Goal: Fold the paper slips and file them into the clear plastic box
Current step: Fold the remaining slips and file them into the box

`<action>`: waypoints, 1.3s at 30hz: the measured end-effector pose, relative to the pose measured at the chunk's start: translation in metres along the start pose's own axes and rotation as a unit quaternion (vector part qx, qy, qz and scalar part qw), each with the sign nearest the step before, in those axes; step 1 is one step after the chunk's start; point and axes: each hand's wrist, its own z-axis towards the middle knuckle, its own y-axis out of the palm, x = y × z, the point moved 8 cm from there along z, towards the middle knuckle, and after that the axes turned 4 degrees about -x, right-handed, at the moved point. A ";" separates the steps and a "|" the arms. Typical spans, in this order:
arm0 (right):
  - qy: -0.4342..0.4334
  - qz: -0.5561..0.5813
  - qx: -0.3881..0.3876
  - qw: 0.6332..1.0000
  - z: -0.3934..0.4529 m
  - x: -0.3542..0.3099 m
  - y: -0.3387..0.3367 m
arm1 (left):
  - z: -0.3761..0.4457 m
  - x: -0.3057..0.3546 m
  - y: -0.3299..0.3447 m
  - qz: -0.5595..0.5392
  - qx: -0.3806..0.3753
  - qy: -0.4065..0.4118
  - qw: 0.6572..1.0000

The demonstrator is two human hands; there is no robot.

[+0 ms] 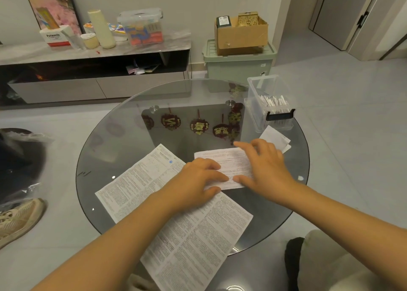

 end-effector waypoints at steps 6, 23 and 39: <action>0.012 -0.048 -0.104 0.993 0.003 0.008 0.008 | -0.004 -0.004 -0.003 0.023 -0.044 -0.007 0.999; -0.122 -0.020 0.016 0.992 -0.012 -0.036 0.001 | 0.001 0.000 -0.017 -0.012 0.050 -0.027 0.998; -0.014 0.200 -0.024 0.979 -0.008 0.000 -0.003 | -0.011 -0.020 -0.023 -0.135 0.062 -0.064 0.987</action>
